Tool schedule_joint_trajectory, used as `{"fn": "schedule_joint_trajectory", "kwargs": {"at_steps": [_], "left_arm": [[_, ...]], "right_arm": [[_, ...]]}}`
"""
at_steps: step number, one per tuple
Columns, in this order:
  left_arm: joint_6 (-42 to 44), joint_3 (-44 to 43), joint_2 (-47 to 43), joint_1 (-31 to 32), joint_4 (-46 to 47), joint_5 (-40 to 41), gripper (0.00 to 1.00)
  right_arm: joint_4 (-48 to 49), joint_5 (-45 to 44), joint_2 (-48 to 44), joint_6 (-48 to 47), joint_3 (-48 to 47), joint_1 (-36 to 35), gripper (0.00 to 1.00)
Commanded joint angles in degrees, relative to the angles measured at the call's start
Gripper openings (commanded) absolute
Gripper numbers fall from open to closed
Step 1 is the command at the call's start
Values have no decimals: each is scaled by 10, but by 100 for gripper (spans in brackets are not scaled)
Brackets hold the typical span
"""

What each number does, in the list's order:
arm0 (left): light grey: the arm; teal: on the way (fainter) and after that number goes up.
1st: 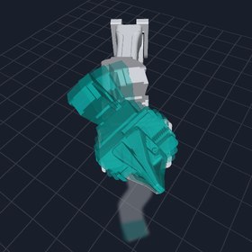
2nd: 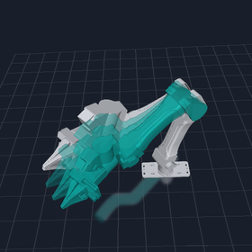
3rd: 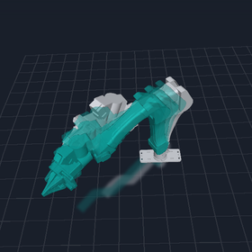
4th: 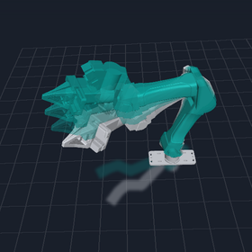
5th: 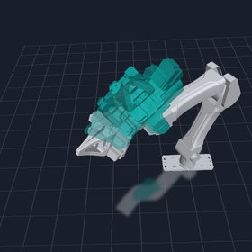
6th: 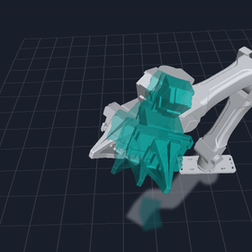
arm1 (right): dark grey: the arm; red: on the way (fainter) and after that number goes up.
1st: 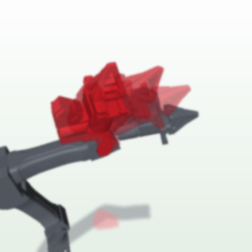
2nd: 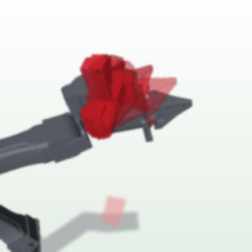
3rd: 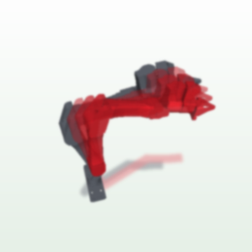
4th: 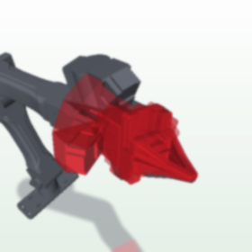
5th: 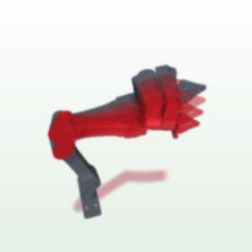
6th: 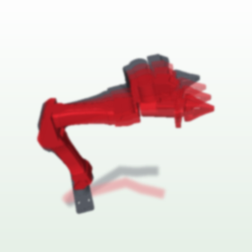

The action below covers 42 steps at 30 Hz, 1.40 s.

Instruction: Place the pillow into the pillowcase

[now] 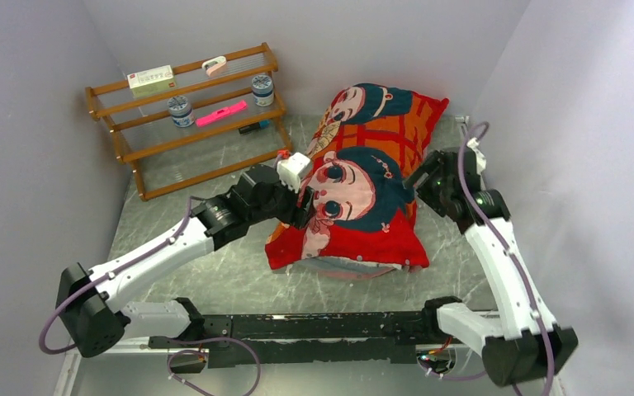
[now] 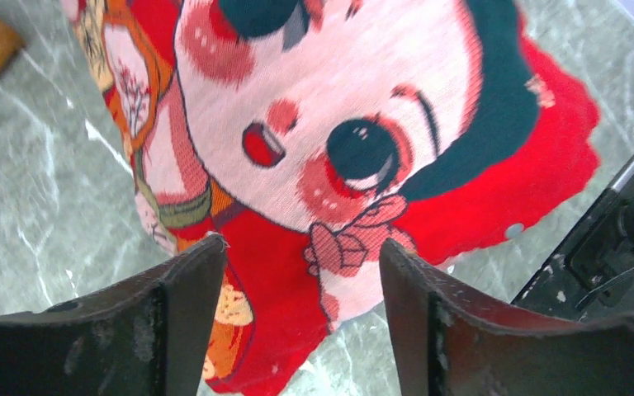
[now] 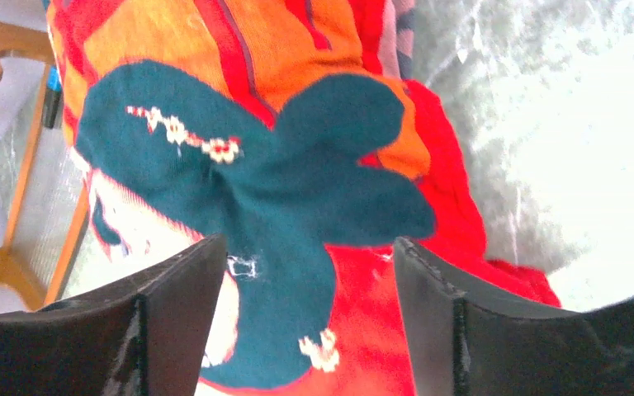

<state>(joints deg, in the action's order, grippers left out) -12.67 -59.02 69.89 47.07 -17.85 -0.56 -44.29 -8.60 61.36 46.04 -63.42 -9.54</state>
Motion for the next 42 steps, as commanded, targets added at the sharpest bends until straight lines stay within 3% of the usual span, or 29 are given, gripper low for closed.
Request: {"fn": "schedule_joint_trajectory", "kwargs": {"at_steps": [1, 6, 8, 11, 16, 19, 25, 31, 42], "left_arm": [[91, -34, -32, 18, 19, -16, 74], [175, -25, -44, 30, 25, -97, 72], [209, -22, -44, 44, 23, -136, 66], [236, 18, -65, 83, 69, -146, 60], [277, 117, -104, 160, 193, -109, 61], [318, 143, -106, 195, 223, -81, 63], [345, 152, -85, 218, 238, -77, 61], [310, 184, -74, 230, 321, -10, 57], [328, 247, -76, 236, 431, 4, 57]], "right_arm": [[-110, 16, -70, 33, 5, 0, 72], [-138, 181, -165, -3, 57, 0, 41], [-164, 222, -194, 3, 81, 0, 37], [-185, 256, -240, 20, 124, 0, 38], [-185, 301, -305, 51, 197, 1, 38], [-176, 322, -328, 62, 243, 1, 37], [-156, 335, -355, 74, 302, 2, 36], [-64, 329, -349, 118, 378, 0, 37], [42, 298, -388, 222, 468, -2, 36]]}}
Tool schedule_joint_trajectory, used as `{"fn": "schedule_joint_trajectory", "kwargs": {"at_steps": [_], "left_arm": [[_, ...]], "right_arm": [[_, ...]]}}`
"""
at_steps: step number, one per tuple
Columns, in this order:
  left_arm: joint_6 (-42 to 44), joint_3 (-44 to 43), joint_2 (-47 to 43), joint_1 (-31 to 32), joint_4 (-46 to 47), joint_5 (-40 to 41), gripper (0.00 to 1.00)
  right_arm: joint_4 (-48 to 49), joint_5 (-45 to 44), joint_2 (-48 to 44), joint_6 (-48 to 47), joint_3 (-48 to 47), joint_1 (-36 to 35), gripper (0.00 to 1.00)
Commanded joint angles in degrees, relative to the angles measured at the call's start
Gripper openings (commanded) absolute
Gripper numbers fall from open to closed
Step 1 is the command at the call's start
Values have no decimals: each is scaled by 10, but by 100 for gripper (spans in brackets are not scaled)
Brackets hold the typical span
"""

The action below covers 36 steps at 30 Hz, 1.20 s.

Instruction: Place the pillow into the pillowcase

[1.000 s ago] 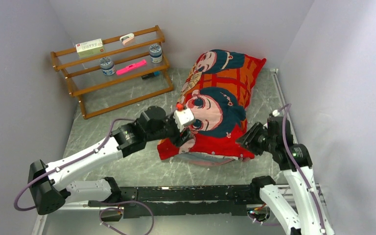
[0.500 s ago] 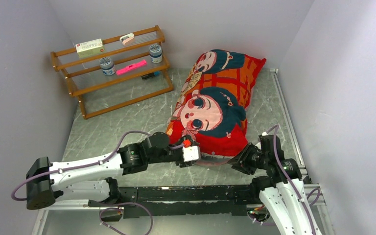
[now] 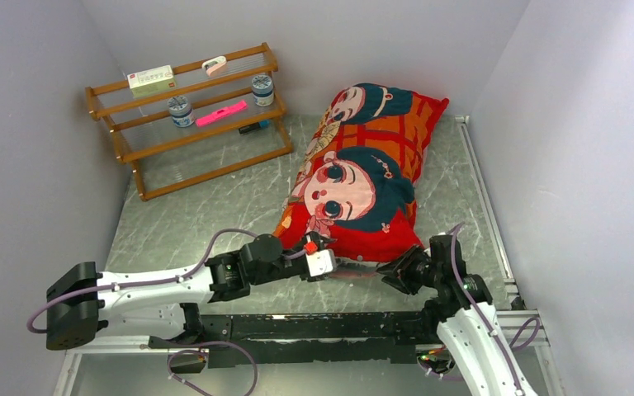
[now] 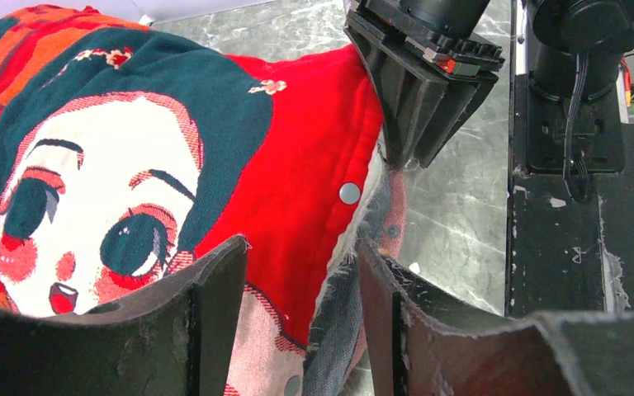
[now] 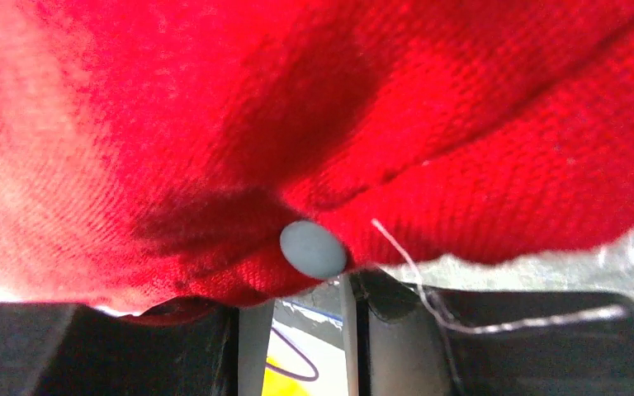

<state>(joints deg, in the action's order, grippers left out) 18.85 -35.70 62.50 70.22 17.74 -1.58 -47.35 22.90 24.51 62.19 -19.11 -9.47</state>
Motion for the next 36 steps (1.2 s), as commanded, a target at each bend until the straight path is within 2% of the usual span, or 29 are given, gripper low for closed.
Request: {"fn": "schedule_joint_trajectory", "kwargs": {"at_steps": [1, 5, 9, 11, 14, 15, 20, 26, 28, 31, 36], "left_arm": [[14, 16, 1, 4, 79, 14, 57], [35, 36, 22, 10, 106, -18, 57], [57, 54, 55, 21, 135, -2, 59], [62, 57, 64, 25, 149, 2, 60], [77, 46, 73, 30, 150, 7, 60], [84, 41, 77, 33, 147, 8, 60], [148, 16, 114, 69, 117, 30, 59], [193, 4, 147, 114, 154, 113, 67], [196, 6, 150, 119, 187, 158, 68], [195, 17, 138, 120, 225, 183, 68], [197, -2, 148, 120, 205, 213, 67]], "right_arm": [[79, -23, -25, 69, 33, -2, 36], [107, -44, -48, 105, 66, -5, 36], [140, -70, -52, 124, 78, -7, 33], [161, -71, -47, 128, 85, -9, 24], [166, -72, -39, 121, 83, -14, 3], [161, -73, -39, 116, 76, -15, 0], [132, -35, -74, 77, 13, -16, 0], [103, 1, -142, 70, -50, -16, 0], [107, 0, -158, 59, -58, -17, 0], [125, 12, -179, 65, -55, -15, 0], [189, 37, -199, 65, -42, -15, 0]]}}
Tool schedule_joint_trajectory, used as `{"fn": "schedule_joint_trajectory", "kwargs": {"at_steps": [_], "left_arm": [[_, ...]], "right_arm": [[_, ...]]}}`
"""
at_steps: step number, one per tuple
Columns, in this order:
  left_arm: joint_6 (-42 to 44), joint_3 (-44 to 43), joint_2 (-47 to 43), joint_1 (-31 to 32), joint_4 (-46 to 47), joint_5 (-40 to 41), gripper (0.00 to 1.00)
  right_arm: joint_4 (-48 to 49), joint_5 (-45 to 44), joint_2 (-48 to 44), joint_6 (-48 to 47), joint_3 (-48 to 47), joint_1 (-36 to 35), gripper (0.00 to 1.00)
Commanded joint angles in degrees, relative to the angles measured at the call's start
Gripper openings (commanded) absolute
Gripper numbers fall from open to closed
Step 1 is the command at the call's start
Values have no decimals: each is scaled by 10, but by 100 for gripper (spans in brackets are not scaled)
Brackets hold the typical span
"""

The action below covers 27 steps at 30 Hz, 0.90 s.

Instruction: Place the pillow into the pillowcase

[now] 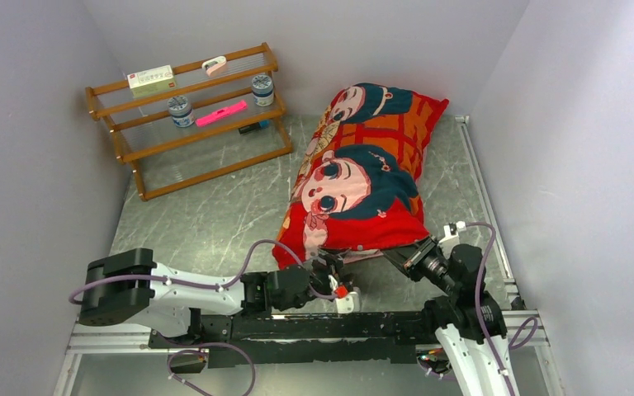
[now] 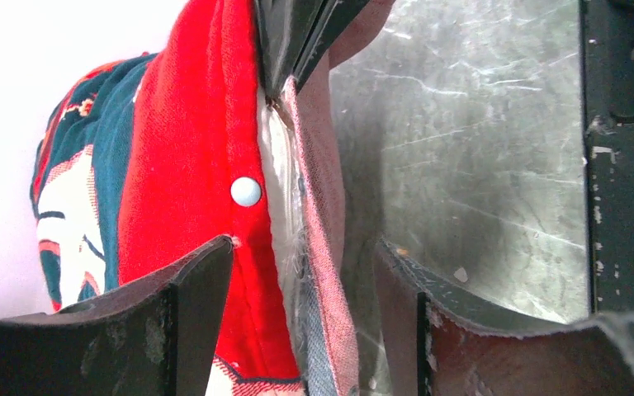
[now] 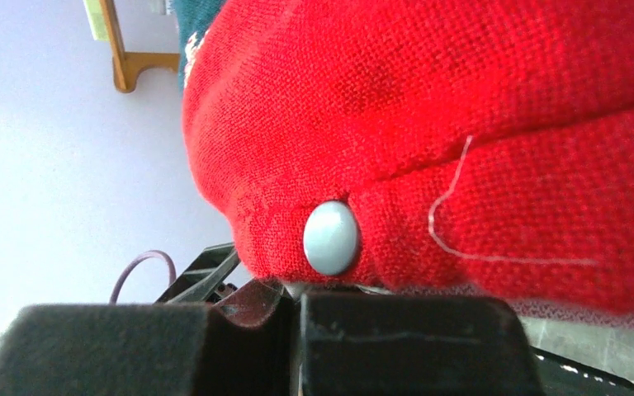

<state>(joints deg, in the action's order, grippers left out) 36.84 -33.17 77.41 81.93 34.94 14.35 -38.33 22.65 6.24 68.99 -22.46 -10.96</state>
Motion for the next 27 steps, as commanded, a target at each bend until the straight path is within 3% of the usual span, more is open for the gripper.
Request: {"fn": "schedule_joint_trajectory", "kwargs": {"at_steps": [1, 17, 27], "left_arm": [[17, -31, 4, 2, 31, 59, 67], [22, -57, 32, -7, 60, 91, 62], [58, -74, 69, -7, 80, 104, 58]], "right_arm": [[118, 50, -17, -4, -5, 0, 0], [170, 48, 6, -53, 12, 0, 0], [185, 49, -9, -22, 21, 0, 0]]}}
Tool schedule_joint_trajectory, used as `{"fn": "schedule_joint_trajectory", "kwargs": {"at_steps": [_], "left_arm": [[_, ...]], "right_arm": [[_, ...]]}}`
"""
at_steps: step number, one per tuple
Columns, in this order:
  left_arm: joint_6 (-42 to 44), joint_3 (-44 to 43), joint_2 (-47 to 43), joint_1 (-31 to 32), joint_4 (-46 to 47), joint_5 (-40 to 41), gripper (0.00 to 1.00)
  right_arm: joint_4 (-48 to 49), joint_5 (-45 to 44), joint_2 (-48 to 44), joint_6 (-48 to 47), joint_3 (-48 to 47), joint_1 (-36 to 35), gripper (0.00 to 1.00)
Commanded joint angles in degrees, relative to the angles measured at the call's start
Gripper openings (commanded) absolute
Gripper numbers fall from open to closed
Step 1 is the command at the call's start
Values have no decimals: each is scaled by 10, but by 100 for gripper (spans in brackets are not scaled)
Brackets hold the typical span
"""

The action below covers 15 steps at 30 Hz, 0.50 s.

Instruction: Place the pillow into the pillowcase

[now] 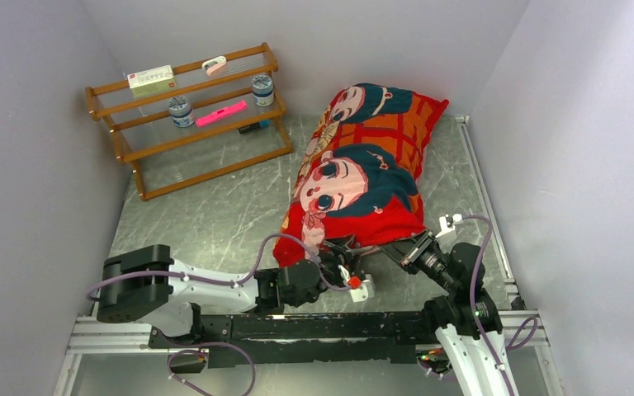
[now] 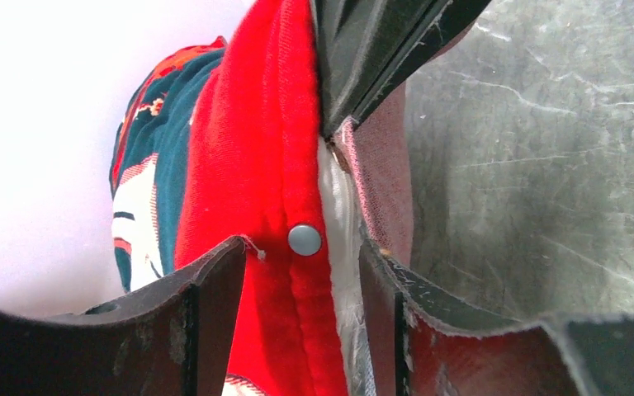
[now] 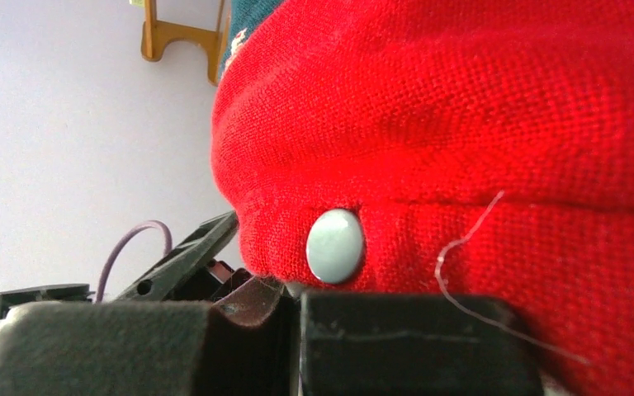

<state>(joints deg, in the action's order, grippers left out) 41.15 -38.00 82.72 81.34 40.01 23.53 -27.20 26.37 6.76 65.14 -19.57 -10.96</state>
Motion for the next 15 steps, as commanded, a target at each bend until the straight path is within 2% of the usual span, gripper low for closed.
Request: {"fn": "schedule_joint_trajectory", "kwargs": {"at_steps": [1, 4, 6, 8, 9, 10, 12, 15], "left_arm": [[13, -27, 19, -1, 30, 11, 57], [13, -31, 34, -1, 34, 16, 54], [13, -35, 38, -2, 33, 20, 46], [6, -39, 23, -1, 16, 10, 33], [-31, -42, -24, -4, -34, -33, 11], [-47, -43, -40, -10, -48, -53, 6], [-103, -51, -67, -42, -84, -114, 5], [-208, -66, -87, -125, -121, -252, 5]], "right_arm": [[75, 11, -17, 22, -5, 0, 0], [84, 9, -24, 40, -2, 0, 0], [97, 5, -28, 52, -2, 0, 0], [109, -3, -26, 54, -7, 0, 0], [123, -12, -3, 41, -15, 0, 0], [132, -11, 8, 35, -16, -1, 0], [131, -16, 36, 9, -23, 0, 0], [66, -44, 72, -27, -49, 0, 0]]}}
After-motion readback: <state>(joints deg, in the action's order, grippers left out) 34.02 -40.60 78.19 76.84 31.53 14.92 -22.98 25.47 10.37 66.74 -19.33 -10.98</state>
